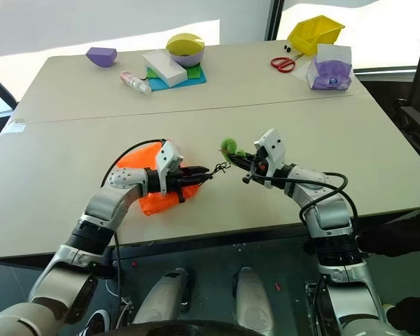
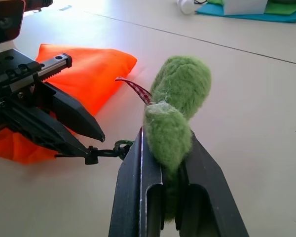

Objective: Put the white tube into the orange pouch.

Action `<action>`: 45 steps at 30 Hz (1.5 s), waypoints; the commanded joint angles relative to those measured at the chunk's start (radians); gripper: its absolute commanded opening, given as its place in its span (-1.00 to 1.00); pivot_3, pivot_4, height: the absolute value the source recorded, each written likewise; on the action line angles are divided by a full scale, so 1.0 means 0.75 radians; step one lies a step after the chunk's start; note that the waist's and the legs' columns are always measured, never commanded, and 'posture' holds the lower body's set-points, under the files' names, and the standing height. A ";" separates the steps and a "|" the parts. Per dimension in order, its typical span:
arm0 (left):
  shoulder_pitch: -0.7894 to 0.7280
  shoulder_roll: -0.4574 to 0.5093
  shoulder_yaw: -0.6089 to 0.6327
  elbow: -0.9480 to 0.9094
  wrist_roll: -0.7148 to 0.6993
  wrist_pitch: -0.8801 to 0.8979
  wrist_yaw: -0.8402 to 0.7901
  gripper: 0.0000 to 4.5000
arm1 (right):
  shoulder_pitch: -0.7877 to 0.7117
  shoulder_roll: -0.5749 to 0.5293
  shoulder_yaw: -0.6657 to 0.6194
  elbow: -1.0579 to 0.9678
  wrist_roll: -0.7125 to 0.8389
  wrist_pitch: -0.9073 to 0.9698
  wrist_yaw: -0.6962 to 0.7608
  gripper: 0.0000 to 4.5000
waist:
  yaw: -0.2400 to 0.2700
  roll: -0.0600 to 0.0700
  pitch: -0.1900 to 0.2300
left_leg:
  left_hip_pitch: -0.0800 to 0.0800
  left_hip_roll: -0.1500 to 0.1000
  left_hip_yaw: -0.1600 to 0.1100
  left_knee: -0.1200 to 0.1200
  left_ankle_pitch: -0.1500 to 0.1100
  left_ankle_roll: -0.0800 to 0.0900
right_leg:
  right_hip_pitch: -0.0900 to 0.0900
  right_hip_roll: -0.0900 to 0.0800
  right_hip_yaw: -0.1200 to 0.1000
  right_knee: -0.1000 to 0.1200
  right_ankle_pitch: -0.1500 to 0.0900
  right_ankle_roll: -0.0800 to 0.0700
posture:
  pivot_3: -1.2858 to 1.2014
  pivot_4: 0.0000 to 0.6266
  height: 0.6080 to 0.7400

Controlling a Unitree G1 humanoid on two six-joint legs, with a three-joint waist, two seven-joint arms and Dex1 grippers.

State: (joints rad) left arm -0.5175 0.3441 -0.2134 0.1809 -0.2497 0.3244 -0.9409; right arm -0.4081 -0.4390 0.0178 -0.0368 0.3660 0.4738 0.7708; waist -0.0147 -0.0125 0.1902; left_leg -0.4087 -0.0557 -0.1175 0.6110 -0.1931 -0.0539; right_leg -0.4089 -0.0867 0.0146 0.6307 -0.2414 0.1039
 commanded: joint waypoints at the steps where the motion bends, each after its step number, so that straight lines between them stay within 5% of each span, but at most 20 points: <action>1: 0.003 -0.006 0.005 -0.053 -0.010 -0.037 -0.021 -0.62 | -0.016 0.001 -0.006 -0.058 0.001 -0.028 -0.006 -1.00 | 0.001 0.000 0.000 | 0.000 0.000 0.000 0.000 0.000 0.000 | 0.000 0.000 0.000 0.000 0.000 -0.001 | 0.03 -0.52 1.00; 3: -0.004 -0.017 0.015 -0.051 -0.005 -0.062 -0.010 -0.51 | -0.012 0.001 -0.005 -0.063 0.001 -0.029 -0.007 -1.00 | 0.001 0.000 0.000 | 0.000 0.000 0.000 0.000 0.000 0.000 | 0.000 0.000 0.000 0.000 -0.001 -0.001 | 0.03 -0.52 1.00; 6: -0.004 -0.003 0.001 -0.032 0.037 -0.112 -0.009 -0.08 | -0.013 0.001 -0.001 -0.066 0.005 -0.027 -0.007 -1.00 | 0.001 0.000 0.000 | 0.000 0.000 0.000 0.000 0.000 0.000 | 0.000 0.000 0.000 0.000 -0.001 -0.001 | 0.03 -0.52 1.00; 19: -0.081 -0.010 -0.073 0.037 0.087 0.061 -0.047 -0.08 | -0.017 0.007 0.005 -0.067 0.003 -0.038 -0.013 -1.00 | -0.001 0.000 0.000 | 0.000 0.000 0.000 0.000 0.000 0.000 | 0.000 0.000 0.000 0.000 -0.001 -0.001 | 0.03 -0.52 1.00; 24: -0.071 -0.002 -0.076 0.030 0.076 0.112 -0.081 -0.88 | -0.012 0.008 0.010 -0.078 0.001 -0.036 -0.021 -1.00 | -0.002 0.000 0.000 | 0.000 0.000 0.000 -0.001 0.000 0.000 | 0.000 0.000 0.000 0.000 0.000 0.001 | 0.03 -0.52 1.00; 37: -0.068 0.018 -0.062 0.032 0.094 0.078 -0.087 -0.94 | -0.021 0.006 0.013 -0.066 -0.008 -0.046 -0.023 -1.00 | -0.002 0.000 0.000 | 0.000 0.000 0.000 0.000 0.000 0.000 | 0.000 0.000 0.000 0.000 -0.001 -0.001 | 0.03 -0.52 1.00; 45: -0.073 0.242 -0.100 -0.261 0.051 0.239 -0.264 -0.94 | -0.067 -0.008 -0.067 0.035 -0.023 -0.108 -0.081 -1.00 | -0.004 0.000 0.001 | 0.000 0.001 0.000 -0.001 0.000 0.000 | -0.001 0.000 0.000 0.000 -0.001 -0.001 | 0.03 -0.52 1.00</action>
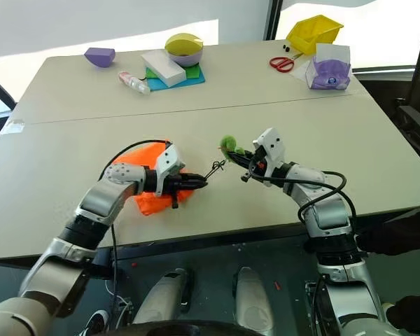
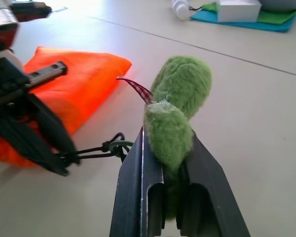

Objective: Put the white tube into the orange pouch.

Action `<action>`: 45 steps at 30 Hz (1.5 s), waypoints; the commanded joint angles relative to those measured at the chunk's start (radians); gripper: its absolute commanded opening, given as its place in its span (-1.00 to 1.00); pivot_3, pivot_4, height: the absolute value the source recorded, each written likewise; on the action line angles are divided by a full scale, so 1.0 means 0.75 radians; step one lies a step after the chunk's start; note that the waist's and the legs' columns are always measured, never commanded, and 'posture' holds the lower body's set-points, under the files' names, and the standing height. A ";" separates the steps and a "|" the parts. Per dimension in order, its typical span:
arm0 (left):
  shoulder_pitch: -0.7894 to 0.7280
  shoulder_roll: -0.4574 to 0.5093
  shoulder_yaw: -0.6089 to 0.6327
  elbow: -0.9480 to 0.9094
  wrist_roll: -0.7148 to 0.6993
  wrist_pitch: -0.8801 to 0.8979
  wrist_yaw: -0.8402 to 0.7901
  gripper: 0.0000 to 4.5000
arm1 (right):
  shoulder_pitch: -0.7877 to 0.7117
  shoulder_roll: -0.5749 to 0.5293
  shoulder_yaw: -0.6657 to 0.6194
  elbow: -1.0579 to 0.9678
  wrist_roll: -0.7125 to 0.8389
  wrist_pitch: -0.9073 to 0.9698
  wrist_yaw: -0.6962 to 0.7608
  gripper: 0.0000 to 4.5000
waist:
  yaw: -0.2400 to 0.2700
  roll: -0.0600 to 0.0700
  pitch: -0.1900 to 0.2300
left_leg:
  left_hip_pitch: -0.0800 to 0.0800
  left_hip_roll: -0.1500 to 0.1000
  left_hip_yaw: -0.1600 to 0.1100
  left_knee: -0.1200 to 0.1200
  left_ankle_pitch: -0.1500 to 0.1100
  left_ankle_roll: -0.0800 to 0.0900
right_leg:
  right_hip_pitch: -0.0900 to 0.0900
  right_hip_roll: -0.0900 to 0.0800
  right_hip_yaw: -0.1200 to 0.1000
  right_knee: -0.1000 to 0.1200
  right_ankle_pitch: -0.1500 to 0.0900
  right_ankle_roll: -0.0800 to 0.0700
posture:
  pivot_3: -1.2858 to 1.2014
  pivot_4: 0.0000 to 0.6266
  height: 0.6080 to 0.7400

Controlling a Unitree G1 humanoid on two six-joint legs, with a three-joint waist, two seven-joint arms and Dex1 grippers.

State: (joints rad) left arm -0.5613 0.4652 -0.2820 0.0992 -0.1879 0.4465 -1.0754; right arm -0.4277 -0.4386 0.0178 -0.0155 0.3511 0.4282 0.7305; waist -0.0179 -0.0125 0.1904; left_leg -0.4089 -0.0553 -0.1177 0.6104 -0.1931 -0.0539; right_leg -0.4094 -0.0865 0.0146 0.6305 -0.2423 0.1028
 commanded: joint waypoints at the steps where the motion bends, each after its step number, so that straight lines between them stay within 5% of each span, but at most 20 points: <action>1: -0.012 0.129 -0.021 -0.199 -0.029 0.095 -0.120 -0.94 | -0.046 -0.010 -0.072 0.024 -0.009 -0.056 -0.037 -1.00 | 0.000 0.000 0.000 | 0.000 0.000 0.000 0.000 0.000 0.000 | 0.000 0.000 0.000 0.000 0.000 0.000 | 0.03 -0.52 1.00; 12: 0.170 0.546 0.020 -0.413 -0.089 0.047 -0.389 -0.94 | -0.222 -0.022 -0.176 0.355 -0.118 -0.241 -0.271 -1.00 | -0.001 0.000 0.002 | -0.001 0.002 0.001 -0.005 0.000 0.000 | -0.003 -0.001 0.002 -0.001 -0.001 -0.001 | 0.03 -0.52 1.00; 19: 0.204 0.569 0.038 -0.354 -0.069 -0.077 -0.362 -0.94 | -0.278 -0.051 -0.180 0.490 -0.153 -0.309 -0.333 -1.00 | 0.000 0.000 0.003 | -0.001 0.002 0.001 -0.005 0.000 0.000 | -0.003 -0.001 0.002 -0.002 -0.001 -0.001 | 0.03 -0.52 1.00; 22: 0.174 0.475 0.052 -0.274 -0.050 -0.140 -0.255 -0.94 | -0.265 -0.039 -0.166 0.470 -0.121 -0.306 -0.279 -1.00 | -0.001 0.000 0.003 | -0.001 0.001 0.001 -0.005 0.000 0.000 | -0.003 -0.001 0.002 -0.001 -0.001 -0.001 | 0.03 -0.52 1.00; 25: 0.107 0.282 0.134 -0.206 -0.127 -0.139 -0.104 -0.43 | -0.201 -0.023 -0.105 0.373 -0.080 -0.253 -0.168 -0.53 | 0.010 0.001 0.004 | -0.001 0.001 0.002 -0.004 0.000 0.001 | -0.003 -0.001 0.002 0.000 -0.001 0.000 | 0.03 -0.52 1.00; 30: 0.107 0.282 0.229 -0.227 -0.252 -0.009 -0.140 0.58 | -0.113 -0.043 -0.066 0.224 -0.064 -0.169 -0.076 0.51 | -0.008 -0.003 0.006 | -0.001 0.000 0.001 -0.003 0.000 0.001 | -0.003 0.000 0.002 0.000 0.001 0.003 | 0.03 -0.52 1.00; 31: 0.102 0.285 0.283 -0.207 -0.286 -0.003 -0.131 0.59 | -0.089 -0.061 -0.064 0.177 -0.056 -0.148 -0.047 0.70 | -0.009 -0.003 0.006 | -0.001 0.001 0.001 -0.003 0.000 0.001 | -0.003 0.001 0.002 0.000 0.001 0.003 | 0.03 -0.52 1.00; 42: 0.224 0.237 0.658 -0.182 -0.372 -0.053 0.172 0.59 | 0.134 -0.217 -0.166 -0.224 0.166 -0.105 0.220 0.70 | 0.005 -0.003 0.006 | -0.001 0.002 0.001 -0.001 -0.002 0.003 | -0.001 -0.002 0.002 -0.001 -0.001 0.002 | 0.03 -0.52 1.00; 45: 0.338 0.274 0.706 -0.150 -0.238 -0.209 0.276 0.59 | 0.280 -0.294 -0.180 -0.352 0.230 -0.095 0.337 0.70 | 0.009 -0.003 0.007 | -0.002 0.001 0.001 -0.002 -0.002 0.004 | -0.002 -0.003 0.002 -0.002 -0.001 0.003 | 0.03 -0.52 1.00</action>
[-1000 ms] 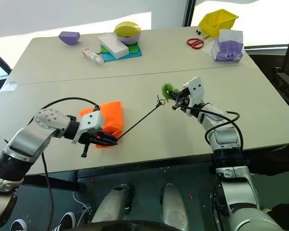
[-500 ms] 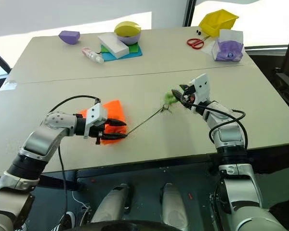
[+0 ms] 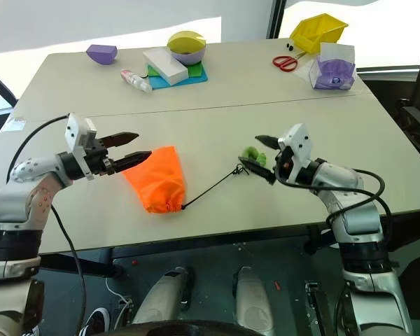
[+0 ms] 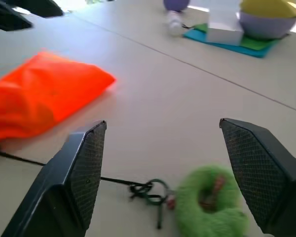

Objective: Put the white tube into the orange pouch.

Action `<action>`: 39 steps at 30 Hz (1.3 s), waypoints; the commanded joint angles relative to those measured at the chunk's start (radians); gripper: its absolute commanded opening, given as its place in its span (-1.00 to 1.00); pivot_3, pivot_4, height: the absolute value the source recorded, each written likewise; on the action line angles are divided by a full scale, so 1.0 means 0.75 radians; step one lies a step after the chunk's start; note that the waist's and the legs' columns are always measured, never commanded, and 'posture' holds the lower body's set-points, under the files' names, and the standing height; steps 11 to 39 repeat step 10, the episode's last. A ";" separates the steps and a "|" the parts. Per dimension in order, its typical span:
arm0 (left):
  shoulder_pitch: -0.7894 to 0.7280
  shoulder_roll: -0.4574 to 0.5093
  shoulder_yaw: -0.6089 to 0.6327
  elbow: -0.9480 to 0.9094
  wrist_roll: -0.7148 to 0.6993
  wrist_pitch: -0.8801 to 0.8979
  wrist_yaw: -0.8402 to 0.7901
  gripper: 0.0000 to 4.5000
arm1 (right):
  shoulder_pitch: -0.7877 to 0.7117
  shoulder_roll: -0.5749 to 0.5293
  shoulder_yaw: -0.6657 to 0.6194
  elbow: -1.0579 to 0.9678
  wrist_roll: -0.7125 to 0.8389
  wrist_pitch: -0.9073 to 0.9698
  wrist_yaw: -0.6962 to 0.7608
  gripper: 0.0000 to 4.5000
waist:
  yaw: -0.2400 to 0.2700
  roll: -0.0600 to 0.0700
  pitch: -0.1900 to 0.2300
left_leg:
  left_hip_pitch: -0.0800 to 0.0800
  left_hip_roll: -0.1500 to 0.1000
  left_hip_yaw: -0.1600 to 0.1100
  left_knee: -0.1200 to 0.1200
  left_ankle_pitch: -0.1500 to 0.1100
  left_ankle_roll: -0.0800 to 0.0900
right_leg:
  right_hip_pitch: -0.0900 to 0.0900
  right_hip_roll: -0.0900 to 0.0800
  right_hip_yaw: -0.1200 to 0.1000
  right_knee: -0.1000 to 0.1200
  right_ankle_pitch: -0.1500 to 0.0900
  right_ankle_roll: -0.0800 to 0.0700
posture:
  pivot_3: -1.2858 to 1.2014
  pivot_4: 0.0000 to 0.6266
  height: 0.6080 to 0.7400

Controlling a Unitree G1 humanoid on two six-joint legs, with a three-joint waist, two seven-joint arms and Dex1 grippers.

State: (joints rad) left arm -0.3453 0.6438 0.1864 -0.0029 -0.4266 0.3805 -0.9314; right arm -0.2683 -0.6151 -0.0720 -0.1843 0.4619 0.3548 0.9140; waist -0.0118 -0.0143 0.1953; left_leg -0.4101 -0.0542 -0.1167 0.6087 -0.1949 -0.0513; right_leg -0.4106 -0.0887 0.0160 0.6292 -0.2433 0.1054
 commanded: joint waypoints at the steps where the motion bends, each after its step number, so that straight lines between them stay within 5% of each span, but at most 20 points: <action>1: 0.066 0.042 0.085 -0.008 0.100 -0.146 0.105 0.59 | 0.089 -0.072 -0.063 -0.143 0.093 0.005 0.106 0.70 | 0.001 0.000 0.000 | 0.000 0.000 0.000 0.000 0.000 0.000 | 0.000 0.000 0.000 0.000 -0.001 0.000 | 0.03 -0.52 1.00; 10: 0.330 0.034 0.239 0.002 0.055 -0.226 0.150 0.59 | 0.240 -0.142 -0.015 -0.200 0.089 0.048 0.177 0.70 | 0.000 -0.001 0.000 | 0.001 0.001 0.001 0.002 -0.001 -0.001 | 0.000 -0.007 0.003 -0.001 -0.003 0.001 | 0.03 -0.52 1.00; 39: 0.330 0.034 0.239 0.002 0.055 -0.226 0.150 0.59 | 0.240 -0.142 -0.015 -0.200 0.089 0.048 0.177 0.70 | 0.000 -0.001 0.000 | 0.001 0.001 0.001 0.002 -0.001 -0.001 | 0.000 -0.007 0.003 -0.001 -0.003 0.001 | 0.03 -0.52 1.00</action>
